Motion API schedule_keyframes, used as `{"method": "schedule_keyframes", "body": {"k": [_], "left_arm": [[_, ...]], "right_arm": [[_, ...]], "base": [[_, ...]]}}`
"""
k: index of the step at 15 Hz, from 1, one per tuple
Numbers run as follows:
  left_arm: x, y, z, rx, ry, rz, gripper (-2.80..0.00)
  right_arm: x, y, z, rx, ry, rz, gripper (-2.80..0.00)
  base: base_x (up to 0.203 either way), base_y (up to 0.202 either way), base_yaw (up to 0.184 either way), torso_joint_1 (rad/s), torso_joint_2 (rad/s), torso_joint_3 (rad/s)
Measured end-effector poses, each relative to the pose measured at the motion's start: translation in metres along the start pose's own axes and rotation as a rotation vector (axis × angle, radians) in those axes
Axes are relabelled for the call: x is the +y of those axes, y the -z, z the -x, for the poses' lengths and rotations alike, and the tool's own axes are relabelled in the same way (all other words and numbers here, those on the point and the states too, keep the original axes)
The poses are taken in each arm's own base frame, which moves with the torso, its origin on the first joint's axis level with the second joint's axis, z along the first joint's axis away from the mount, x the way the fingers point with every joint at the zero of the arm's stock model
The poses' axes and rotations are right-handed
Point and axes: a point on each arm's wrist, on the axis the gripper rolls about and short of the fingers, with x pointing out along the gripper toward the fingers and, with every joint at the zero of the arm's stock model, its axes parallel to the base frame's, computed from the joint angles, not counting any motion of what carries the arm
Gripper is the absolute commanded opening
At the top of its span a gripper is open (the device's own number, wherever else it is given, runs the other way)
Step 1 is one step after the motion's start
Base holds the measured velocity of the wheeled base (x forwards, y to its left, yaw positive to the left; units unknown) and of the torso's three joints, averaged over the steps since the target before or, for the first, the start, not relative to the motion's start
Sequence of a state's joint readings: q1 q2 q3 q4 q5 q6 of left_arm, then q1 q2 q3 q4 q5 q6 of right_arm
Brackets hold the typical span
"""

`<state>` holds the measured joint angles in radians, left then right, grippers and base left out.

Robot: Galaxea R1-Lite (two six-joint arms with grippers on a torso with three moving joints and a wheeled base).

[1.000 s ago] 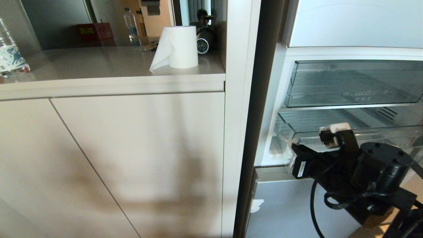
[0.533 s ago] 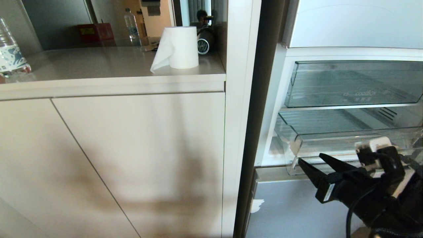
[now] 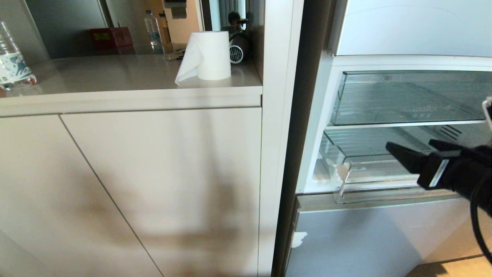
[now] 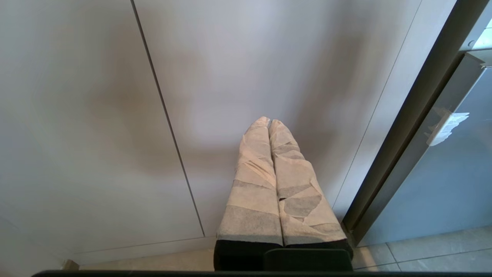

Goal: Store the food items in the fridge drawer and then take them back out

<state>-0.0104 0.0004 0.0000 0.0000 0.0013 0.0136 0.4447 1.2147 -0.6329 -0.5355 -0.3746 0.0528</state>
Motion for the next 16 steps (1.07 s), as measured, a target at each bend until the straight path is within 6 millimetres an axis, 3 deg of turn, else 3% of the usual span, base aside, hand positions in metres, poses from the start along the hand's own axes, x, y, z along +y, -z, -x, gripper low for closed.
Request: {"method": "schedule_keyframes", "body": {"k": [2, 5, 10, 16], "left_arm": [[0.0, 0.0, 0.0, 0.0, 0.0, 0.0, -2.8], [0.0, 0.0, 0.0, 0.0, 0.0, 0.0, -2.8], [0.0, 0.0, 0.0, 0.0, 0.0, 0.0, -2.8], [0.0, 0.0, 0.0, 0.0, 0.0, 0.0, -2.8]], "right_arm": [[-0.014, -0.021, -0.013, 0.08, 0.074, 0.015, 0.0], [-0.032, -0.02, -0.051, 0.224, 0.162, 0.034, 0.0], [-0.056, -0.02, -0.112, 0.292, 0.245, 0.022, 0.0], [-0.062, -0.019, -0.13, 0.584, 0.199, 0.029, 0.0]], "base": [[0.0, 0.0, 0.0, 0.0, 0.0, 0.0], [0.0, 0.0, 0.0, 0.0, 0.0, 0.0], [0.0, 0.0, 0.0, 0.0, 0.0, 0.0], [0.0, 0.0, 0.0, 0.0, 0.0, 0.0]]}}
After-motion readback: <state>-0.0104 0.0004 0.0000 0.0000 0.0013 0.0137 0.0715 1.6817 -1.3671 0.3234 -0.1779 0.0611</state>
